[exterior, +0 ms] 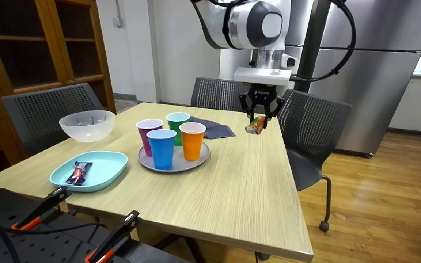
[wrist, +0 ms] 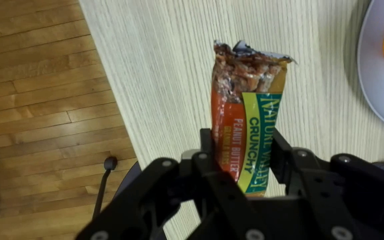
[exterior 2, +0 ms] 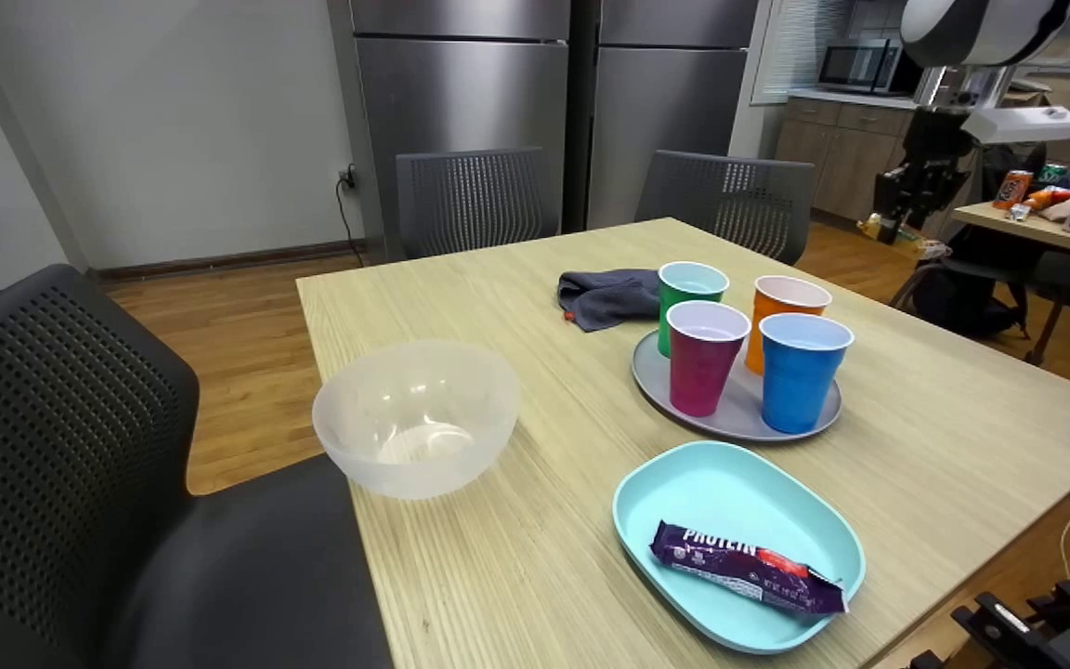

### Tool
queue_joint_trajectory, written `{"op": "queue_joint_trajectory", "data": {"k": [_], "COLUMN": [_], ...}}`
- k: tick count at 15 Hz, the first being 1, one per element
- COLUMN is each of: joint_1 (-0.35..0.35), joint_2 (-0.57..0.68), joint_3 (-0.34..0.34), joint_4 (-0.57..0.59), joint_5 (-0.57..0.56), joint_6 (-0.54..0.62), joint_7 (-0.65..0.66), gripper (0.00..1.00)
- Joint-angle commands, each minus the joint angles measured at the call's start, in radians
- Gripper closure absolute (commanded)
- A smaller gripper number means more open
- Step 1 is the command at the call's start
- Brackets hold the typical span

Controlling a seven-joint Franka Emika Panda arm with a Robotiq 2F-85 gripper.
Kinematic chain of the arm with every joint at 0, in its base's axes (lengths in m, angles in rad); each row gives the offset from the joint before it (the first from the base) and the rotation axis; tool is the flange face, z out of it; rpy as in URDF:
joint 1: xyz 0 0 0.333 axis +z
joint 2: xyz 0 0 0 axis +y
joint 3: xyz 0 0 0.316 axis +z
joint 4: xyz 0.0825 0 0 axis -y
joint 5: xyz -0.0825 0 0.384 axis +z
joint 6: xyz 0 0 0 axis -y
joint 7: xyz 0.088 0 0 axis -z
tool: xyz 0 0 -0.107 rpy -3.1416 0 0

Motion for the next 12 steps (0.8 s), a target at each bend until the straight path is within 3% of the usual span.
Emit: {"op": "queue_joint_trajectory", "data": {"k": [1, 12], "joint_1": [0.025, 0.122], "joint_2": [-0.129, -0.334], "joint_3": [-0.01, 0.009], "joint_4": [-0.12, -0.339], "joint_5": [-0.047, -0.08], "joint_6": [0.033, 0.09], "joint_7": [-0.042, -0.137], "gripper": [0.83, 0.83]}}
